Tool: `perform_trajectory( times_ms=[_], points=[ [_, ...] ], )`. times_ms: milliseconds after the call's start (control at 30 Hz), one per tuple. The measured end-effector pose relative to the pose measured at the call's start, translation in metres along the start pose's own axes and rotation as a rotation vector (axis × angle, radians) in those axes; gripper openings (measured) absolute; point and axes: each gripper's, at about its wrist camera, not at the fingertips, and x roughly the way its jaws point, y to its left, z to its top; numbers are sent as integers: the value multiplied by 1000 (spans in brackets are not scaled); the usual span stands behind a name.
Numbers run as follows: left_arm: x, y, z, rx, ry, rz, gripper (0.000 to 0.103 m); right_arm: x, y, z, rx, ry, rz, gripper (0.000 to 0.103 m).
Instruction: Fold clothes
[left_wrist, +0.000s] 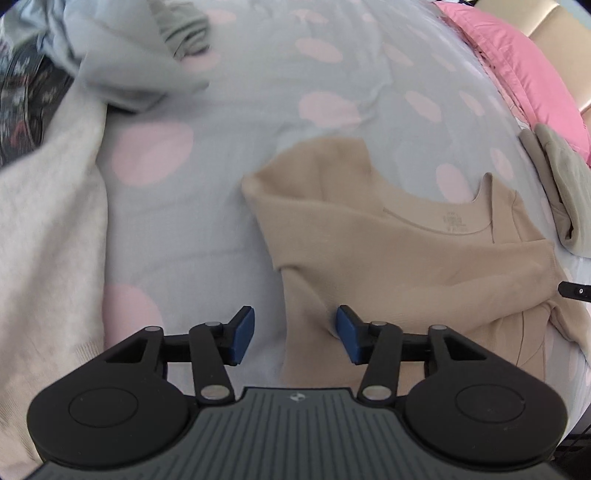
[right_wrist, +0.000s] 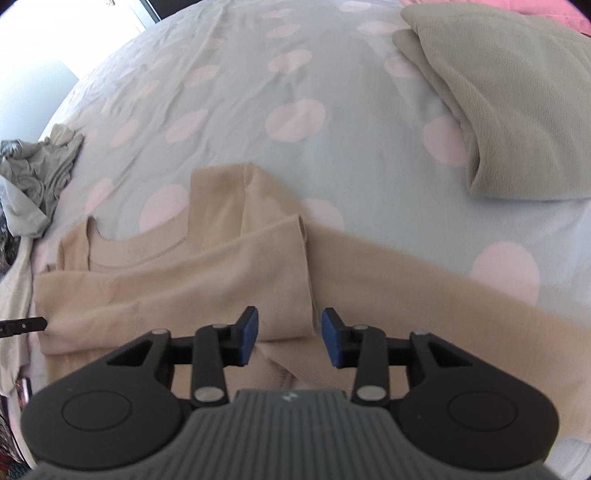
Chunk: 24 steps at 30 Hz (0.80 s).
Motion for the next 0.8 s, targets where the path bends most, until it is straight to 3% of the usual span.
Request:
perform_trajectory(
  times_ms=[67,133,167,300,433,533,667,800],
  points=[
    [6,-1,-6,-14,11,-1,21,11,-4,-3,41,14,5,28],
    [9,-1,-9,-30,5,8,19,20,-7,-6,73,21,-2,7],
    [10,0,-9,-39,3,11,19,23,-7,-7,64,22,-20,6],
    [7,8,-9,-58,7,2,21,28,-8,-10,43,42,-63,5],
    [-8,19,-4,-90,20,65,22,23,-8,-10,17,46,-124,5],
    [-24,24,4,-57,-38,139,18,15,-12,-9,14,27,-158,7],
    [-44,32,25,-139,-134,42,18,-3,-8,-6,25,-30,-133,10],
    [-37,26,45,-138,-149,50,19,-10,16,-2,-43,-71,-94,10]
  ],
)
